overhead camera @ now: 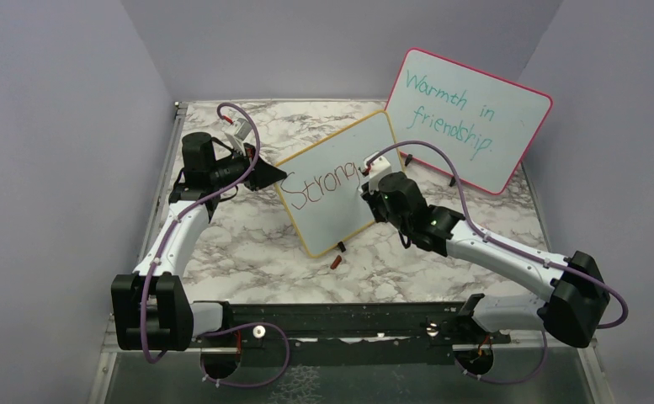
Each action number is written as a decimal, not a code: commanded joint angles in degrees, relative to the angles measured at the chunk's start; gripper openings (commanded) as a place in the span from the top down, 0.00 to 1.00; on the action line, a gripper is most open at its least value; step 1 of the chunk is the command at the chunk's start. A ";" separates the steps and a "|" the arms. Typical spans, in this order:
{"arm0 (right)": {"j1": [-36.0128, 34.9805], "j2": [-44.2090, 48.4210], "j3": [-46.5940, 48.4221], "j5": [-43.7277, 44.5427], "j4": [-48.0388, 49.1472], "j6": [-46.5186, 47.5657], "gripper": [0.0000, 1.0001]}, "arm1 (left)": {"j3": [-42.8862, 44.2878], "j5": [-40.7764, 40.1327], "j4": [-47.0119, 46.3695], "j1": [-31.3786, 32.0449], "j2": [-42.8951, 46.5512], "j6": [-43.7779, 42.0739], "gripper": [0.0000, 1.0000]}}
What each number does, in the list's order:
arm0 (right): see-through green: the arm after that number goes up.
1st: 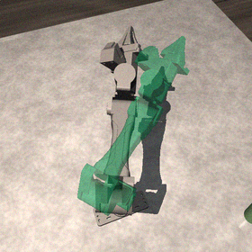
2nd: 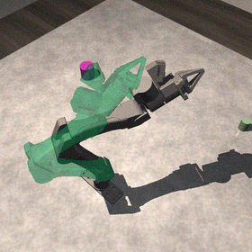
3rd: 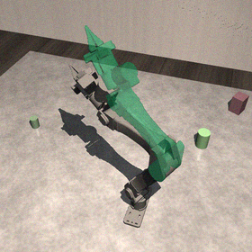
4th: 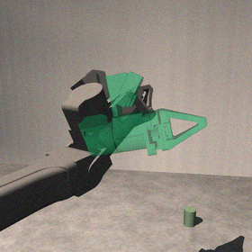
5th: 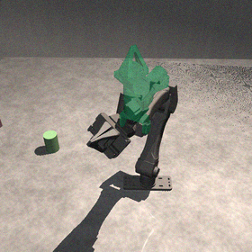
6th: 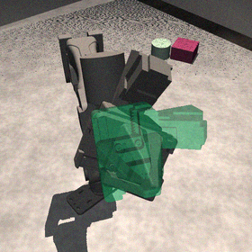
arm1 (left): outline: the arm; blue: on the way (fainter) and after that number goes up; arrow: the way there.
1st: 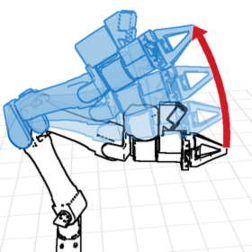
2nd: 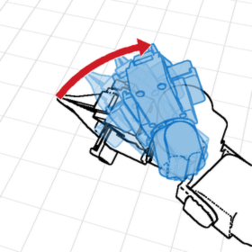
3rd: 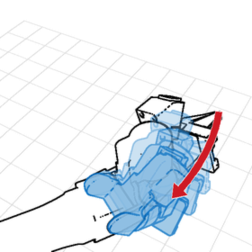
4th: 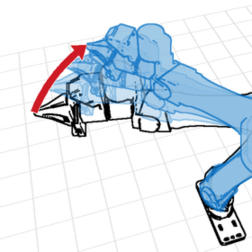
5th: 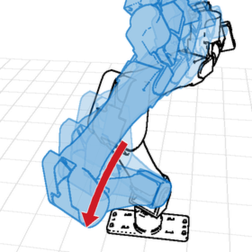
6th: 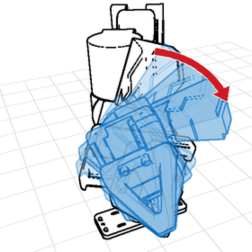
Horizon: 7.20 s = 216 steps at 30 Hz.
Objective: Write a sentence on the whiteboard
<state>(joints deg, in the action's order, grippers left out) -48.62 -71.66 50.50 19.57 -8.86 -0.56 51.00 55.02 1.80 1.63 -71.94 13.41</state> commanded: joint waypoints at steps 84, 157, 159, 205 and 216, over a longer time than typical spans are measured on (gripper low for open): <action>10.68 -2.64 1.16 -2.68 17.98 6.96 0.99 | -0.20 -7.92 5.49 0.56 -2.22 -7.77 1.00; 10.74 -2.00 1.07 -3.15 5.30 4.64 0.99 | 0.20 -8.48 5.76 0.38 -2.28 -7.95 1.00; 10.67 -2.08 1.20 -2.74 5.44 4.48 0.99 | 0.15 -8.50 5.80 0.39 -2.31 -7.98 1.00; 10.83 -2.78 3.57 -2.93 15.27 6.54 0.99 | 0.40 -8.55 6.28 0.37 -2.23 -8.29 1.00; 10.83 -2.74 2.18 -1.12 13.76 5.84 0.99 | 0.41 -8.70 6.28 0.39 -2.15 -8.31 1.00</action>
<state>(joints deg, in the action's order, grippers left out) -37.80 -73.69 52.45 16.73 5.04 5.63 52.07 54.61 3.81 1.74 -72.34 12.38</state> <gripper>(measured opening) 0.158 0.039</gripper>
